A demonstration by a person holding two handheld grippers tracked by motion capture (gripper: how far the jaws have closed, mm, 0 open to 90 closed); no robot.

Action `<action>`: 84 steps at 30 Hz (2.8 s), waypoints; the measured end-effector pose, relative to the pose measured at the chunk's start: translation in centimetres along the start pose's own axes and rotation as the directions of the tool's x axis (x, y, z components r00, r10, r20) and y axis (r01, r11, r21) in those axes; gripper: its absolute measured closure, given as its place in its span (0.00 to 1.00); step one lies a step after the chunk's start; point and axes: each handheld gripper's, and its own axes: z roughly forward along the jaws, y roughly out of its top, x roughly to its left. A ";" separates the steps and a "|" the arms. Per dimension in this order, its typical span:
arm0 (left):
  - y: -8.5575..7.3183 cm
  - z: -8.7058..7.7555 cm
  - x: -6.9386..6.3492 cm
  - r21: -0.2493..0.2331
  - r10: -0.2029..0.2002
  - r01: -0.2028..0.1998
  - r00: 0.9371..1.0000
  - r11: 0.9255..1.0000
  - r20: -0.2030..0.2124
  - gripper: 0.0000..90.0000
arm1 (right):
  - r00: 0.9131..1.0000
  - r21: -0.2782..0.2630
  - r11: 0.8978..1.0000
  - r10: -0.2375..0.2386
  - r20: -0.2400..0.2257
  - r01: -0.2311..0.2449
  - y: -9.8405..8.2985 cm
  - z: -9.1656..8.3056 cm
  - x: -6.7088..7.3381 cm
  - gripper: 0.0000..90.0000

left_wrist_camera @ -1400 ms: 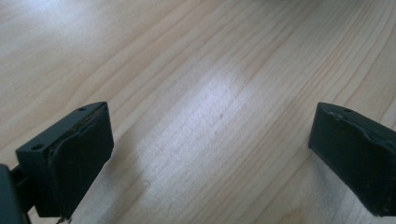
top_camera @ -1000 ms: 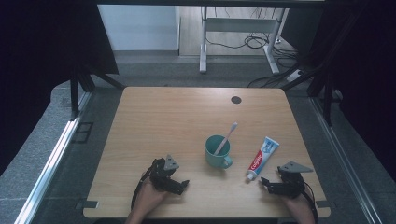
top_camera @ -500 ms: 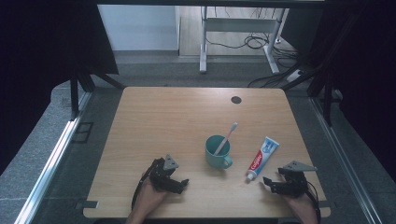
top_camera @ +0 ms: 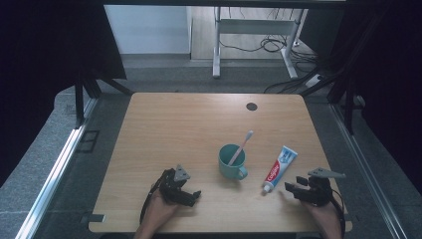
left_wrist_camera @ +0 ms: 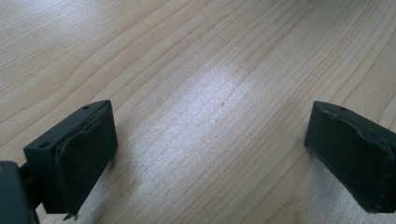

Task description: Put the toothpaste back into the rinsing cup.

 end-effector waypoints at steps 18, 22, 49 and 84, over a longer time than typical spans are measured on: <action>0.0 0.1 0.0 0.009 0.003 -0.003 1.000 1.000 0.005 0.00 | 0.995 0.011 0.999 0.042 0.085 -0.043 2.0 0.8 -3.0 0.96; 0.0 0.1 0.0 0.008 0.003 -0.003 1.000 1.000 0.005 0.00 | 0.994 0.019 0.998 0.055 0.095 -0.057 2.5 1.1 -3.6 0.99; 0.0 0.1 -0.1 0.008 0.002 -0.003 1.000 1.000 0.004 0.00 | 0.993 0.050 0.996 0.069 0.097 -0.074 5.8 5.5 -4.1 0.99; 0.0 0.1 0.0 0.009 0.004 -0.004 1.000 1.000 0.004 0.00 | 0.999 0.093 0.995 -0.028 -0.023 0.030 7.5 6.4 -1.3 0.75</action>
